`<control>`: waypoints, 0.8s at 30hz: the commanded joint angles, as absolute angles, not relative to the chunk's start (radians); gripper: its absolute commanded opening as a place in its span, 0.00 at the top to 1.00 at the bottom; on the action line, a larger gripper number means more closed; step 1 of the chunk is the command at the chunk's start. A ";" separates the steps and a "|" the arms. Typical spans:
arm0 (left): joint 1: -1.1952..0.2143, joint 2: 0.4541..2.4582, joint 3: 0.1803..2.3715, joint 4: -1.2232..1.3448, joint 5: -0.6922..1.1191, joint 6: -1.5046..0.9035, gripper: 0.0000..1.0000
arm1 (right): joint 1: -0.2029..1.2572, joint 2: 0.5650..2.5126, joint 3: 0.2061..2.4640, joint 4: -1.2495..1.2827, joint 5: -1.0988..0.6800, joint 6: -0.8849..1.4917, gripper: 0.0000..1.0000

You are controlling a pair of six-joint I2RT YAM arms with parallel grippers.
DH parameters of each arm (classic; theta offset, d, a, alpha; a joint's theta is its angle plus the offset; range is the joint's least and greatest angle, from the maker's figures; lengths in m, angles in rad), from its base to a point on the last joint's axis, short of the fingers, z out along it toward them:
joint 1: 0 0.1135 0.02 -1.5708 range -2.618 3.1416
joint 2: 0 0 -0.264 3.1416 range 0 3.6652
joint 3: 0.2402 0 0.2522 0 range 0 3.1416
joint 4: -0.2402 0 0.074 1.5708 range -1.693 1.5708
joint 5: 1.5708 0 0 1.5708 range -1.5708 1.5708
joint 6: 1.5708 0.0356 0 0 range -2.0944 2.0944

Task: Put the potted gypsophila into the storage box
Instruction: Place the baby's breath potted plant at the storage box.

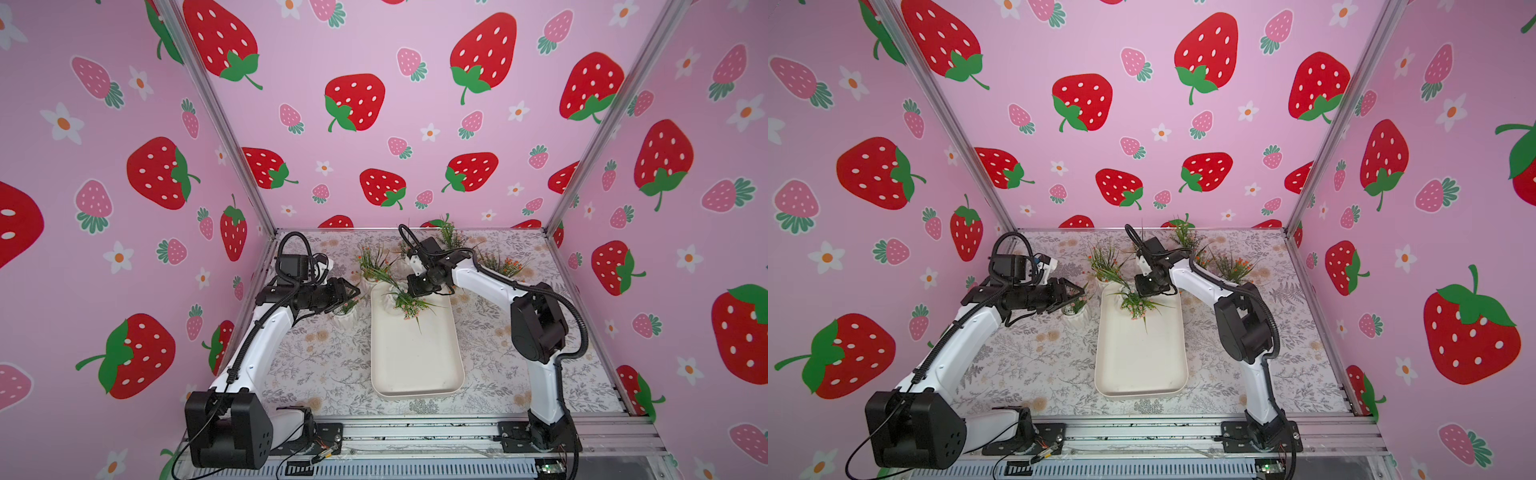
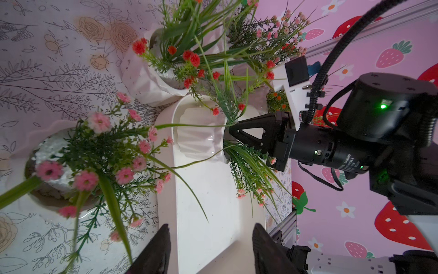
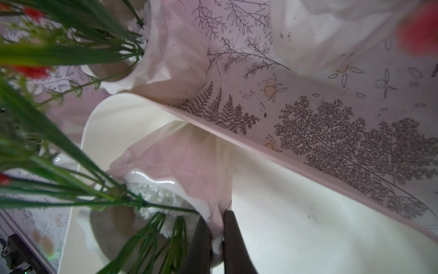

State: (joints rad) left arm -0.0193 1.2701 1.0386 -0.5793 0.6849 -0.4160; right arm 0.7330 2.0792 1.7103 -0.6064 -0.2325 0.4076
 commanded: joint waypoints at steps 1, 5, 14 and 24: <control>-0.012 1.247 1.028 -0.567 0.704 -0.418 0.43 | 0.743 2.080 1.753 -0.577 -0.252 0.440 0.86; -0.010 1.248 1.028 -0.566 0.705 -0.418 0.43 | 0.744 2.087 1.758 -0.581 -0.259 0.442 0.82; -0.005 1.247 1.024 -0.563 0.707 -0.419 0.43 | 0.743 2.052 1.749 -0.588 -0.273 0.430 0.75; -0.004 1.219 1.003 -0.504 0.762 -0.432 0.42 | 0.712 1.794 1.543 -0.547 -0.247 0.339 0.58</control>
State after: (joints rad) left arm -0.0093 1.2476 1.0168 -0.5465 0.7109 -0.4210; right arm 0.7265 1.8801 1.5906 -0.5621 -0.2565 0.3851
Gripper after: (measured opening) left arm 0.577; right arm 0.418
